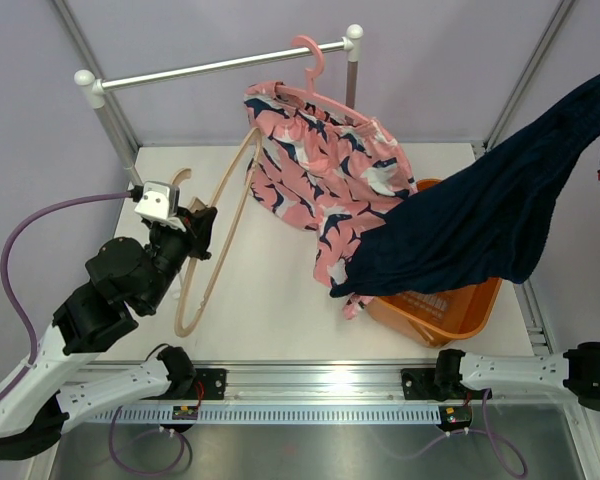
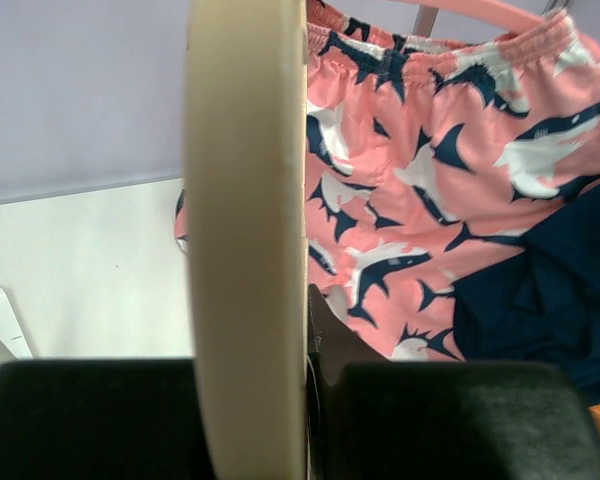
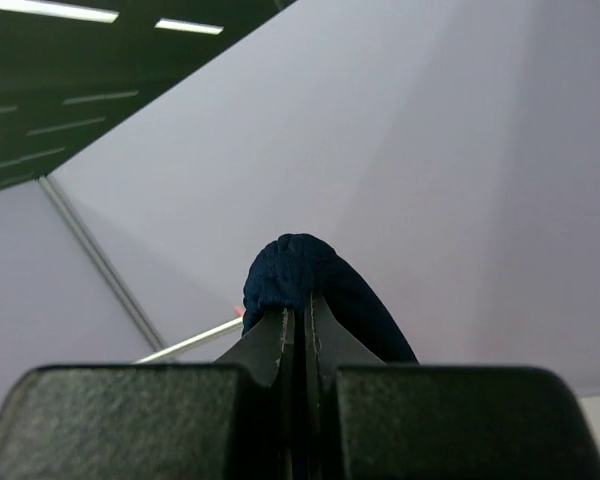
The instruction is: Remove the shorts from the hanger
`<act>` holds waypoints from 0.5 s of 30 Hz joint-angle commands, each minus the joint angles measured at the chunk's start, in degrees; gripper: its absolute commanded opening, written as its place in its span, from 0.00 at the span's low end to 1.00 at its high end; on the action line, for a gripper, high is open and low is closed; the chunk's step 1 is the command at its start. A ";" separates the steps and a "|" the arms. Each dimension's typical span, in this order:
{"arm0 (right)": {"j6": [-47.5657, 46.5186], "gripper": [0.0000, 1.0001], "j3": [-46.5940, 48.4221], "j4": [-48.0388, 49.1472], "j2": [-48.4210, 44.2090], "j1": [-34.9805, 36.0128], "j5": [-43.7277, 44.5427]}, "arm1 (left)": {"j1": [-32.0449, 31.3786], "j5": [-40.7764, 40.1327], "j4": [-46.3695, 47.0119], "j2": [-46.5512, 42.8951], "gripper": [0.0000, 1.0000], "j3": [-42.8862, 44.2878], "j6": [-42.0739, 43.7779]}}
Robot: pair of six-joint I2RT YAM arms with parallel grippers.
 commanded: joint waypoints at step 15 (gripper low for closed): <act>-34.59 0.00 -4.87 37.88 8.66 -2.41 5.17 | -0.25 -0.76 1.80 -0.46 0.00 -0.47 -0.18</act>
